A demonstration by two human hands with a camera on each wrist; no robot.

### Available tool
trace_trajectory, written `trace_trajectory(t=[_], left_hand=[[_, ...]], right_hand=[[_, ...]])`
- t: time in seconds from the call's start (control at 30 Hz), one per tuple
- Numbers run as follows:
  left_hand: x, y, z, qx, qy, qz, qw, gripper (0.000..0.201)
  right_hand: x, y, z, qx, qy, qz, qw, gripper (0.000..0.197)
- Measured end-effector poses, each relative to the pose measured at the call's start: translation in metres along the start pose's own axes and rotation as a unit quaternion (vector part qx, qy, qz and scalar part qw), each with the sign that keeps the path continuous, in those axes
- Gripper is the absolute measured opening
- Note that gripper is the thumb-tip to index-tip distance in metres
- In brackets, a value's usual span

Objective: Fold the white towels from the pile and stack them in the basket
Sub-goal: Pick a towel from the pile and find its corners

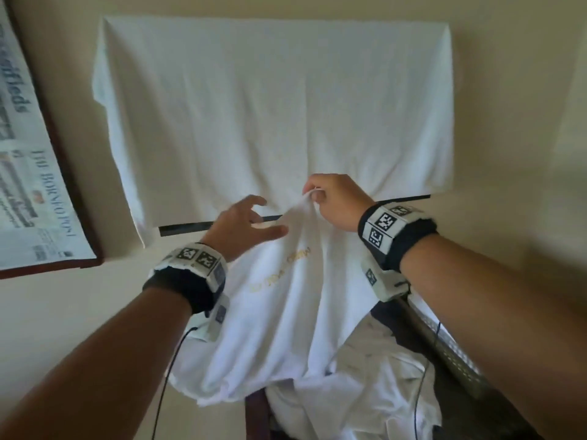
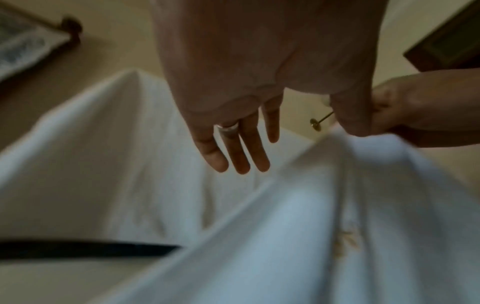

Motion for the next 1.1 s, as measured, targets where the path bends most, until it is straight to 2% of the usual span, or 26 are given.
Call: trace_trajectory(t=[0.03,0.1,0.17,0.2,0.33,0.47,0.53,0.6,0.67,0.77,0.83,0.9,1.0,1.07,1.1], left_hand=[[0.015,0.019,0.003,0.021,-0.014,0.034,0.999,0.055],[0.021,0.043,0.008,0.037,0.022,0.042,0.998,0.022],[0.014,0.046,0.008,0.027,0.071,0.058,0.995,0.024],[0.012,0.045,0.009,0.021,0.076,0.071,0.994,0.025],[0.002,0.046,0.021,0.024,0.058,0.055,0.997,0.020],[-0.023,0.037,0.039,0.001,0.067,0.039,0.997,0.016],[-0.034,0.031,0.051,-0.006,0.056,0.022,0.998,0.017],[-0.046,0.022,0.061,-0.017,0.057,0.016,0.998,0.019],[-0.058,0.011,0.069,-0.031,0.067,0.014,0.997,0.022],[-0.073,-0.014,0.087,-0.047,0.054,0.030,0.997,0.026],[-0.082,-0.036,0.102,-0.046,0.022,0.036,0.998,0.031],[-0.089,-0.063,0.121,-0.051,-0.014,-0.029,0.998,0.041],[-0.092,-0.108,0.147,-0.074,-0.068,-0.137,0.985,0.046],[-0.082,-0.126,0.163,-0.068,-0.100,-0.143,0.982,0.030],[-0.077,-0.127,0.170,-0.053,-0.105,-0.110,0.987,0.021]], right_hand=[[0.003,-0.013,0.001,-0.022,-0.016,-0.001,1.000,0.024],[0.007,-0.029,0.009,-0.051,-0.039,0.002,0.998,0.022],[0.004,-0.029,0.021,-0.062,-0.042,-0.001,0.997,0.018],[0.000,-0.024,0.030,-0.056,-0.040,-0.013,0.998,0.015],[-0.010,0.021,0.063,0.009,-0.077,-0.003,0.997,0.011],[-0.019,0.076,0.088,0.097,-0.123,0.076,0.985,0.026],[-0.020,0.087,0.095,0.115,-0.139,0.095,0.979,0.027],[-0.024,0.086,0.095,0.117,-0.105,0.079,0.984,0.025],[-0.030,0.083,0.090,0.120,-0.037,0.026,0.992,0.020],[-0.027,0.065,0.078,0.116,0.059,-0.086,0.988,0.021],[-0.014,0.041,0.068,0.117,0.089,-0.182,0.972,0.028],[0.008,0.005,0.057,0.096,0.073,-0.211,0.970,0.028],[0.049,-0.062,0.045,0.034,0.020,-0.181,0.983,0.033],[0.074,-0.108,0.042,-0.012,-0.003,-0.175,0.984,0.031],[0.087,-0.130,0.043,-0.037,-0.013,-0.173,0.984,0.029]])
Point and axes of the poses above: each hand's wrist, its own z-axis away from the middle knuckle, its own x-axis out of the palm, y = z × x, the point moved 9 cm from there along -z, towards the middle knuckle, and after that the axes turned 14 degrees about -z, right-handed, at the moved point
